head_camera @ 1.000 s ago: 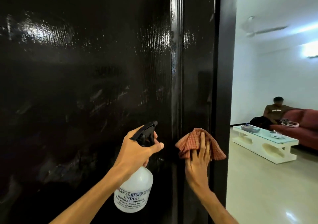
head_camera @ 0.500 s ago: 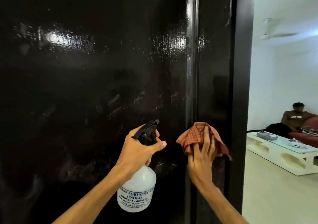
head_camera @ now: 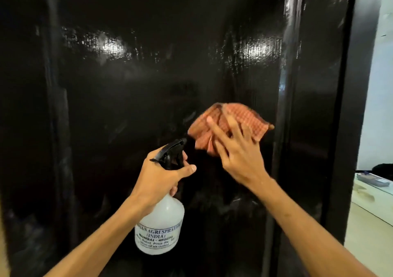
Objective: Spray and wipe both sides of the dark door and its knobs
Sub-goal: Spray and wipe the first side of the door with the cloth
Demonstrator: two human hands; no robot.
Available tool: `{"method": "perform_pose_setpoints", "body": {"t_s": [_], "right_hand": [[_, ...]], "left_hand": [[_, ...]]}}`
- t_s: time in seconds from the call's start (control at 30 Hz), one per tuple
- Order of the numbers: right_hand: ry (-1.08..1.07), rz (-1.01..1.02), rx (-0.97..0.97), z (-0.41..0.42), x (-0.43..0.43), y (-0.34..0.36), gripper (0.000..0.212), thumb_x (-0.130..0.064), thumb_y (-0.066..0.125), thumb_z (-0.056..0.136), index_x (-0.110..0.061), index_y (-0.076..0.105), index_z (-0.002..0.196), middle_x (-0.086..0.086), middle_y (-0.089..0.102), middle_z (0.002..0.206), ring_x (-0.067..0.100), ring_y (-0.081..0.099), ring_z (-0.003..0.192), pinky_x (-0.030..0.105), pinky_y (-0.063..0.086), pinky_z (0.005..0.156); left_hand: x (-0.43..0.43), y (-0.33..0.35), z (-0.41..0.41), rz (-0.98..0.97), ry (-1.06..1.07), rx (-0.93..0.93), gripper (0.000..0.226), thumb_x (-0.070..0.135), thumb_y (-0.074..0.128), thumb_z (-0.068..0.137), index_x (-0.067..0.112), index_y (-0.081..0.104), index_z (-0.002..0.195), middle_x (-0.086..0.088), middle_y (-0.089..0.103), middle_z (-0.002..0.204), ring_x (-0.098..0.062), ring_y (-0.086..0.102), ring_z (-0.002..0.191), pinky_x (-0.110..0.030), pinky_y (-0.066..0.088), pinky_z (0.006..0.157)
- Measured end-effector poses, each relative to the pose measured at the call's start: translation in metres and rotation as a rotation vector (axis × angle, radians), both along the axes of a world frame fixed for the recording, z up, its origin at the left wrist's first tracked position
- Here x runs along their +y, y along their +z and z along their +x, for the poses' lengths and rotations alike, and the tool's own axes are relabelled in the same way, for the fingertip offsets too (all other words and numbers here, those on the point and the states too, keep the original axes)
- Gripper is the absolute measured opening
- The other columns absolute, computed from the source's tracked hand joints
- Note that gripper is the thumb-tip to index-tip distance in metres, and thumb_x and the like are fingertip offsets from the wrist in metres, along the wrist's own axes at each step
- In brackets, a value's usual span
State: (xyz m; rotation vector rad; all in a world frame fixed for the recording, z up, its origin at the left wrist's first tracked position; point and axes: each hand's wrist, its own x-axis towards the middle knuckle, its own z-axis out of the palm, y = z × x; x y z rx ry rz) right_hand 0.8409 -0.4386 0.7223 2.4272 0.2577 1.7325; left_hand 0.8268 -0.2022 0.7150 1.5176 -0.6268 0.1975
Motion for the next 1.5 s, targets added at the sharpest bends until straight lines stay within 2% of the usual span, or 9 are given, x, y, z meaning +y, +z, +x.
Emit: {"method": "perform_pose_setpoints", "body": {"t_s": [0.17, 0.37, 0.53, 0.73, 0.93, 1.03, 1.17, 1.33, 1.5], "right_hand": [[-0.042, 0.132, -0.043, 0.021, 0.055, 0.015, 0.062, -0.035, 0.045, 0.102, -0.037, 0.026, 0.161, 0.003, 0.01, 0.171, 0.035, 0.014, 0.154, 0.065, 0.01, 0.12], [0.076, -0.39, 0.023, 0.021, 0.097, -0.044, 0.059, -0.037, 0.058, 0.094, -0.036, 0.047, 0.152, -0.001, 0.026, 0.162, 0.024, 0.044, 0.132, 0.048, 0.042, 0.105], [0.0, 0.002, -0.029, 0.037, 0.141, 0.033, 0.063, -0.036, 0.044, 0.103, -0.039, 0.021, 0.162, 0.003, 0.01, 0.171, 0.034, 0.022, 0.149, 0.059, 0.018, 0.118], [0.111, -0.501, 0.131, 0.054, 0.19, -0.079, 0.075, -0.039, 0.056, 0.09, -0.037, 0.029, 0.16, 0.0, 0.037, 0.16, 0.032, 0.046, 0.138, 0.063, 0.021, 0.114], [0.079, -0.135, 0.01, 0.062, 0.247, 0.009, 0.062, -0.043, 0.041, 0.104, -0.037, 0.02, 0.162, 0.002, 0.019, 0.169, 0.034, 0.025, 0.149, 0.063, 0.011, 0.12], [0.106, -0.327, 0.106, 0.067, 0.269, -0.048, 0.073, -0.041, 0.052, 0.096, -0.032, 0.023, 0.162, 0.007, 0.019, 0.17, 0.037, 0.02, 0.152, 0.066, 0.009, 0.12], [0.143, -0.538, 0.166, 0.075, 0.29, -0.065, 0.071, -0.042, 0.059, 0.093, -0.034, 0.034, 0.159, 0.004, 0.035, 0.164, 0.033, 0.035, 0.139, 0.062, 0.035, 0.106], [0.099, -0.223, 0.029, 0.082, 0.338, 0.044, 0.064, -0.038, 0.045, 0.103, -0.029, 0.024, 0.162, 0.008, 0.02, 0.168, 0.037, 0.027, 0.146, 0.065, 0.021, 0.116], [0.16, -0.423, 0.149, 0.081, 0.343, -0.088, 0.082, -0.036, 0.055, 0.094, -0.022, 0.016, 0.164, 0.014, 0.017, 0.169, 0.04, 0.022, 0.153, 0.062, 0.006, 0.124]], "left_hand": [[0.044, -0.006, 0.006, -0.031, 0.081, -0.029, 0.024, 0.01, 0.087, 0.08, 0.009, 0.07, 0.097, -0.017, 0.073, 0.089, -0.021, 0.044, 0.043, -0.032, 0.041, 0.049], [0.096, -0.018, 0.007, -0.045, 0.123, -0.014, 0.026, 0.012, 0.088, 0.078, 0.013, 0.072, 0.098, -0.017, 0.073, 0.087, -0.021, 0.042, 0.042, -0.033, 0.039, 0.048], [0.14, -0.022, 0.013, -0.076, 0.225, -0.029, 0.024, 0.01, 0.086, 0.081, 0.01, 0.071, 0.099, -0.017, 0.074, 0.088, -0.023, 0.043, 0.045, -0.033, 0.042, 0.049], [0.179, -0.037, 0.011, -0.067, 0.3, -0.004, 0.037, 0.012, 0.088, 0.08, 0.026, 0.072, 0.11, -0.008, 0.068, 0.063, -0.023, 0.044, 0.043, -0.032, 0.04, 0.047], [0.229, -0.046, 0.016, -0.121, 0.383, 0.005, 0.024, 0.007, 0.086, 0.081, 0.01, 0.07, 0.098, -0.013, 0.075, 0.081, -0.022, 0.043, 0.042, -0.036, 0.042, 0.051], [0.246, -0.051, 0.017, -0.122, 0.405, 0.01, 0.028, 0.008, 0.088, 0.079, 0.013, 0.071, 0.101, -0.011, 0.075, 0.078, -0.02, 0.045, 0.042, -0.032, 0.043, 0.048], [0.28, -0.058, 0.013, -0.122, 0.47, 0.013, 0.026, 0.007, 0.087, 0.079, 0.009, 0.07, 0.098, -0.008, 0.074, 0.074, -0.012, 0.048, 0.038, -0.028, 0.042, 0.042], [0.312, -0.056, 0.016, -0.113, 0.504, -0.022, 0.023, 0.008, 0.086, 0.082, 0.008, 0.069, 0.097, -0.012, 0.075, 0.082, -0.02, 0.048, 0.039, -0.028, 0.044, 0.041], [0.332, -0.068, 0.012, -0.119, 0.505, -0.017, 0.023, 0.009, 0.086, 0.082, 0.01, 0.07, 0.098, -0.009, 0.075, 0.08, -0.021, 0.048, 0.041, -0.03, 0.045, 0.045]]}}
